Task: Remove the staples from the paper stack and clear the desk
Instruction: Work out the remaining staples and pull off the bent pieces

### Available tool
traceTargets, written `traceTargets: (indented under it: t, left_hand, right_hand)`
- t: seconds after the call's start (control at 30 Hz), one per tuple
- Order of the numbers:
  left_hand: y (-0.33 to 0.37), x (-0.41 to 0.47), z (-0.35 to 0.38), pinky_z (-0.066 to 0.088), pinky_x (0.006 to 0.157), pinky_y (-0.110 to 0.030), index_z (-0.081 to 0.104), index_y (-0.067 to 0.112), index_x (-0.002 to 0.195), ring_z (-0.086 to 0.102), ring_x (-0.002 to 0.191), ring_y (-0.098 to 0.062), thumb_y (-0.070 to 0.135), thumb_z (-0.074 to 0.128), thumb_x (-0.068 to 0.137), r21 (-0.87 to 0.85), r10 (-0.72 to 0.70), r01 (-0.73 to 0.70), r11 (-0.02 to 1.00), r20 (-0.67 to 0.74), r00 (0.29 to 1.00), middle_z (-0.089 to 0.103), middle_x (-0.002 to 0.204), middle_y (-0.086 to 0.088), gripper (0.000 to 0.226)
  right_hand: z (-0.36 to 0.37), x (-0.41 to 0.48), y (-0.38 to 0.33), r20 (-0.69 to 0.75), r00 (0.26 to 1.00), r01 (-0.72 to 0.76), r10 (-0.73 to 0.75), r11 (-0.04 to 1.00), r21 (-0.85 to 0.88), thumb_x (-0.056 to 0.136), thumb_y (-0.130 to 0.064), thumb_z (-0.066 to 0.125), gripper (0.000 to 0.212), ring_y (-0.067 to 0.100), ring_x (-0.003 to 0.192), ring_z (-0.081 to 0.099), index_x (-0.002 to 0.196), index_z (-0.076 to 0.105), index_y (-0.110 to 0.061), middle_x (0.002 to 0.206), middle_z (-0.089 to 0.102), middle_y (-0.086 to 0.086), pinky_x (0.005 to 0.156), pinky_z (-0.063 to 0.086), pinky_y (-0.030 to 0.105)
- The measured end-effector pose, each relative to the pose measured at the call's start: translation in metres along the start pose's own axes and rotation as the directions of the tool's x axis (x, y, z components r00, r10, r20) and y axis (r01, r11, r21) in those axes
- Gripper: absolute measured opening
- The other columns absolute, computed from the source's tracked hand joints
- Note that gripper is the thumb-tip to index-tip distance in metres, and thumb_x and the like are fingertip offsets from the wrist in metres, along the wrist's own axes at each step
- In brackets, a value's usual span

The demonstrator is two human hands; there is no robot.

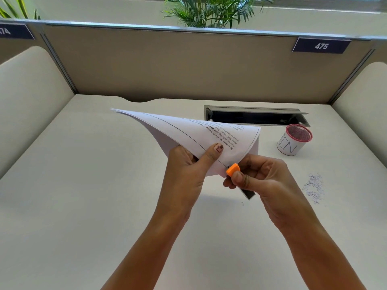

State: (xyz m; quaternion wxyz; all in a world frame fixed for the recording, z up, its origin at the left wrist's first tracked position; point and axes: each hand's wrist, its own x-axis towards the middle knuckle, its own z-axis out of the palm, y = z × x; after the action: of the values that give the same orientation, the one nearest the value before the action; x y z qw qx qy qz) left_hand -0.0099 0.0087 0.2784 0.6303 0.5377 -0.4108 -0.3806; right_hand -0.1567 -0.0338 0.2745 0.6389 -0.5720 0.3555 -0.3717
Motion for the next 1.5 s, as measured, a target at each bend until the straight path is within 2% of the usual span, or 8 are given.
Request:
traceTargets:
  t: [0.23, 0.43, 0.57, 0.8, 0.9, 1.07, 1.2, 1.5]
  left_hand:
    - [-0.002, 0.001, -0.002, 0.051, 0.073, -0.015, 0.067, 0.006, 0.112, 0.07, 0.09, -0.013, 0.014, 0.062, 0.089, -0.01, 0.006, -0.006, 1.0, 0.003, 1.0, 0.075, 0.1, -0.003, 0.025]
    - [-0.005, 0.004, -0.006, 0.054, 0.08, -0.023, 0.066, 0.012, 0.114, 0.069, 0.098, -0.018, 0.015, 0.064, 0.089, -0.069, -0.033, 0.029, 0.997, -0.054, 0.998, 0.074, 0.103, -0.002, 0.026]
    - [-0.006, 0.006, -0.011, 0.053, 0.088, -0.029, 0.064, 0.009, 0.117, 0.068, 0.103, -0.019, 0.019, 0.069, 0.084, -0.12, -0.045, 0.038, 0.992, -0.063, 0.997, 0.073, 0.107, -0.004, 0.035]
    - [-0.008, 0.007, -0.012, 0.052, 0.094, -0.038, 0.064, 0.008, 0.117, 0.067, 0.105, -0.02, 0.018, 0.067, 0.083, -0.167, -0.045, 0.035, 0.985, -0.058, 0.997, 0.073, 0.108, -0.003, 0.035]
    - [-0.009, 0.008, -0.011, 0.052, 0.094, -0.037, 0.065, 0.01, 0.115, 0.067, 0.105, -0.019, 0.017, 0.067, 0.083, -0.176, -0.054, 0.042, 0.983, -0.059, 0.997, 0.073, 0.108, -0.003, 0.033]
    - [-0.009, 0.007, -0.008, 0.051, 0.092, -0.034, 0.069, 0.02, 0.101, 0.069, 0.101, -0.016, 0.01, 0.062, 0.09, -0.17, -0.071, 0.057, 0.984, -0.075, 0.995, 0.075, 0.101, 0.003, 0.017]
    - [-0.008, 0.007, -0.008, 0.051, 0.09, -0.032, 0.07, 0.021, 0.098, 0.069, 0.1, -0.016, 0.01, 0.062, 0.089, -0.171, -0.074, 0.061, 0.983, -0.072, 0.995, 0.075, 0.1, 0.004, 0.016]
    - [-0.008, 0.007, -0.008, 0.051, 0.096, -0.04, 0.066, 0.012, 0.115, 0.067, 0.105, -0.02, 0.017, 0.067, 0.086, -0.156, -0.106, 0.092, 0.983, -0.085, 0.991, 0.073, 0.108, -0.001, 0.029]
  right_hand:
    - [0.002, 0.002, 0.002, -0.032, 0.999, -0.015, 0.015, 1.0, -0.015, 0.065, -0.015, 0.074, 0.017, 0.02, 0.061, 0.061, 0.074, 0.071, -0.001, 0.065, 0.068, 0.015, 0.064, 0.039, 0.037]
    - [-0.005, 0.0, 0.008, 0.027, 0.999, -0.022, 0.024, 0.999, -0.042, 0.059, -0.048, 0.083, 0.06, 0.02, 0.083, 0.065, 0.105, 0.07, -0.01, 0.089, 0.073, 0.013, 0.076, 0.044, 0.037]
    - [-0.012, -0.006, 0.013, -0.17, 0.985, 0.031, -0.029, 0.999, 0.009, 0.054, -0.055, 0.082, 0.067, 0.025, 0.085, 0.071, 0.105, 0.072, -0.012, 0.091, 0.075, 0.012, 0.074, 0.056, 0.025]
    - [-0.044, -0.004, 0.059, -0.578, 0.815, -0.083, -0.041, 0.979, -0.187, 0.078, -0.019, 0.074, 0.046, 0.015, 0.095, 0.07, 0.123, 0.064, -0.015, 0.105, 0.073, 0.002, 0.093, 0.05, 0.029]
    - [-0.061, -0.005, 0.085, -0.65, 0.749, -0.239, -0.126, 0.865, -0.442, 0.085, -0.018, 0.07, 0.042, 0.005, 0.082, 0.063, 0.126, 0.06, -0.017, 0.101, 0.067, 0.001, 0.078, 0.044, 0.021]
    - [-0.086, -0.007, 0.138, -0.635, 0.71, -0.356, -0.304, 0.623, -0.697, 0.079, -0.013, 0.075, 0.019, 0.031, 0.07, 0.058, 0.094, 0.069, -0.004, 0.076, 0.062, 0.016, 0.068, 0.04, 0.03]
    - [-0.102, -0.008, 0.179, -0.638, 0.723, -0.477, -0.265, 0.476, -0.739, 0.077, -0.012, 0.076, 0.029, 0.033, 0.065, 0.053, 0.102, 0.068, 0.001, 0.072, 0.058, 0.018, 0.063, 0.034, 0.03]
    - [-0.111, -0.012, 0.217, -0.636, 0.736, -0.537, -0.233, 0.372, -0.758, 0.085, -0.019, 0.069, 0.027, 0.031, 0.064, 0.049, 0.104, 0.065, 0.0, 0.069, 0.049, 0.013, 0.057, 0.033, 0.03]
